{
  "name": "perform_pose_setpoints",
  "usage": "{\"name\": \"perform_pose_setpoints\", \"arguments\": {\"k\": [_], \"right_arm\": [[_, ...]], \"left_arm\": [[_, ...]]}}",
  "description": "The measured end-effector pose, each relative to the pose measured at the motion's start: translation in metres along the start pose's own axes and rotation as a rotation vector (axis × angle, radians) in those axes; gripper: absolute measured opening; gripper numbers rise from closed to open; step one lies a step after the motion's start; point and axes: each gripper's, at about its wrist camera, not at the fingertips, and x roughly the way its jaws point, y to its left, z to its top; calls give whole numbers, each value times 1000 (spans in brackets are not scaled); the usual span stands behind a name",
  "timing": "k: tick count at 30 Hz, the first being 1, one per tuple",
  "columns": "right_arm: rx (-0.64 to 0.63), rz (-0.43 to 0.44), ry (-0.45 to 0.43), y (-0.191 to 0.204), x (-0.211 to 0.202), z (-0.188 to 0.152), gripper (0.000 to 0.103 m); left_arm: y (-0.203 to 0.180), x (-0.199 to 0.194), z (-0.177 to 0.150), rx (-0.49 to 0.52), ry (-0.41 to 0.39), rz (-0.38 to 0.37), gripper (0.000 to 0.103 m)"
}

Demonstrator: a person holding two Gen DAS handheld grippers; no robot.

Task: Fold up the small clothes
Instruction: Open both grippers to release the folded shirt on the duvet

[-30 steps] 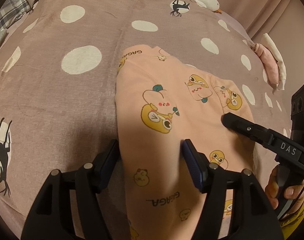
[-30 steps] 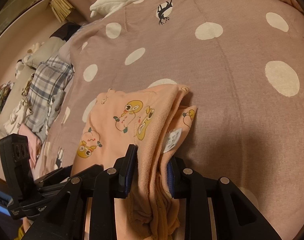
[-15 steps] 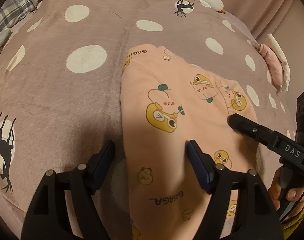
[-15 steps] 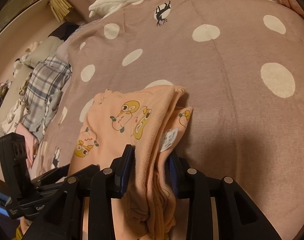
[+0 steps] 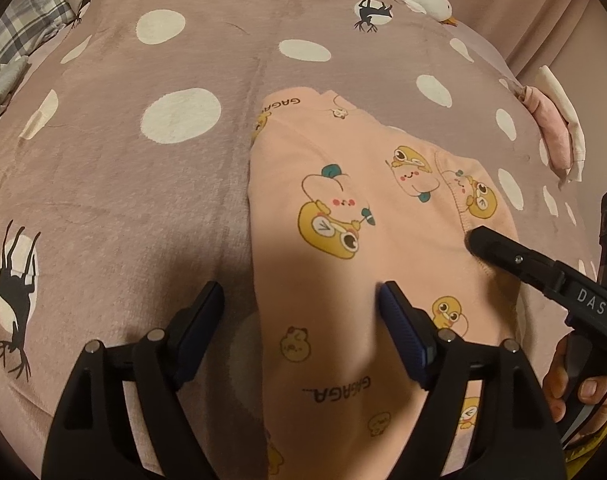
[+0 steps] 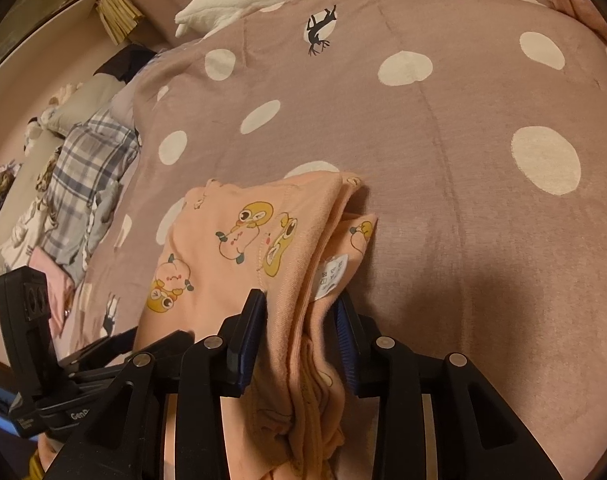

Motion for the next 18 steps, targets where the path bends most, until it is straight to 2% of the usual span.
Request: {"name": "perform_pose_setpoints", "arguments": {"k": [13,18], "right_arm": [[2,-15,-3,0,-2,-1,34],[4,-17,-5,0,-3,-1,34]], "left_arm": [[0,-3,-3,-1,7,18,81],[3,-4,-5,-8,7,38,87]]}}
